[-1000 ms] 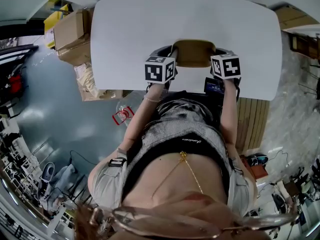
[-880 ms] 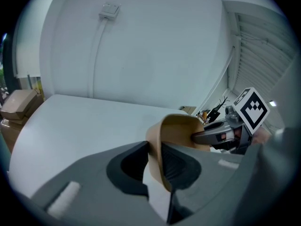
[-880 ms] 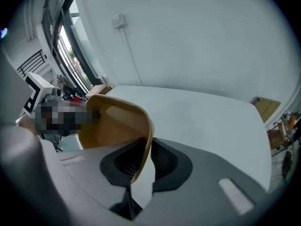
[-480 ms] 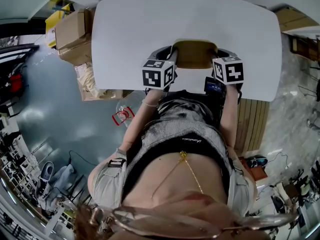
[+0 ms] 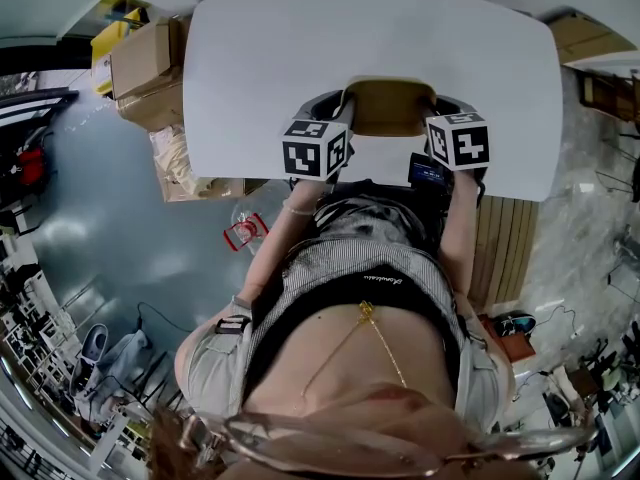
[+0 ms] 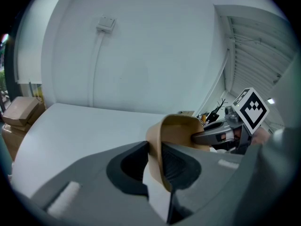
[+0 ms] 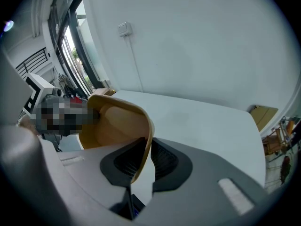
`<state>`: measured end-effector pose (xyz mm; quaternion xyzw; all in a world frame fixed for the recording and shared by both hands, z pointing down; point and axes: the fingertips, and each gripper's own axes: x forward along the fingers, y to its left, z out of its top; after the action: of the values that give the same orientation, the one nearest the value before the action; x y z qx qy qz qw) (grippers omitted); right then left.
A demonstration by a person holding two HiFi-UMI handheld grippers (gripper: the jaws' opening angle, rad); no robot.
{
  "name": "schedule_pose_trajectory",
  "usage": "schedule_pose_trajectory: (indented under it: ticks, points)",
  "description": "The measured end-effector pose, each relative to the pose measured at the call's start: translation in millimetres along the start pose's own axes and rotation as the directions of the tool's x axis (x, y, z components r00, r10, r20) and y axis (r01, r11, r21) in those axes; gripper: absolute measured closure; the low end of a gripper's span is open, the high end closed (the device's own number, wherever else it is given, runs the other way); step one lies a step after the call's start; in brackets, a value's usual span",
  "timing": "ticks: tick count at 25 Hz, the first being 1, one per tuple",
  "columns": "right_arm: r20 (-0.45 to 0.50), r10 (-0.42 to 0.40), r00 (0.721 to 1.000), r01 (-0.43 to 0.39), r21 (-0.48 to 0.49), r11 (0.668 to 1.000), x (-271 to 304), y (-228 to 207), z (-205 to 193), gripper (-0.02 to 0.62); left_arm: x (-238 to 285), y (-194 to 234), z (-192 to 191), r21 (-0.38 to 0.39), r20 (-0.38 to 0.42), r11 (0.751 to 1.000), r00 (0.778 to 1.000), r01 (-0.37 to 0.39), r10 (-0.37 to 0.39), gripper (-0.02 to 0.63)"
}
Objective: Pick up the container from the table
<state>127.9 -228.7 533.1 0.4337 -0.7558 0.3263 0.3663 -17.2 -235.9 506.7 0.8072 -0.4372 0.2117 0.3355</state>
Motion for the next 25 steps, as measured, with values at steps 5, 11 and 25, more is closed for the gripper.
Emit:
schedule_pose_trajectory:
  ticks: [5, 11, 25]
  points:
    - [0.006, -0.006, 1.000, 0.006, -0.009, 1.000, -1.8, 1.5, -1.3, 0.528, -2.1, -1.5, -0.6, 0.001, 0.003, 1.000, 1.000, 0.004, -0.004, 0.556]
    - [0.006, -0.011, 1.000, 0.011, -0.013, 1.000, -2.3, 3.1, -2.4, 0.528, -3.4, -0.8, -1.5, 0.003, 0.007, 1.000, 1.000, 0.005, -0.005, 0.556]
    - [0.006, -0.012, 1.000, 0.012, -0.021, 1.000, -2.2, 4.3, -2.8, 0.528, -5.1, -0.7, -2.3, 0.002, 0.008, 1.000, 1.000, -0.001, 0.001, 0.556]
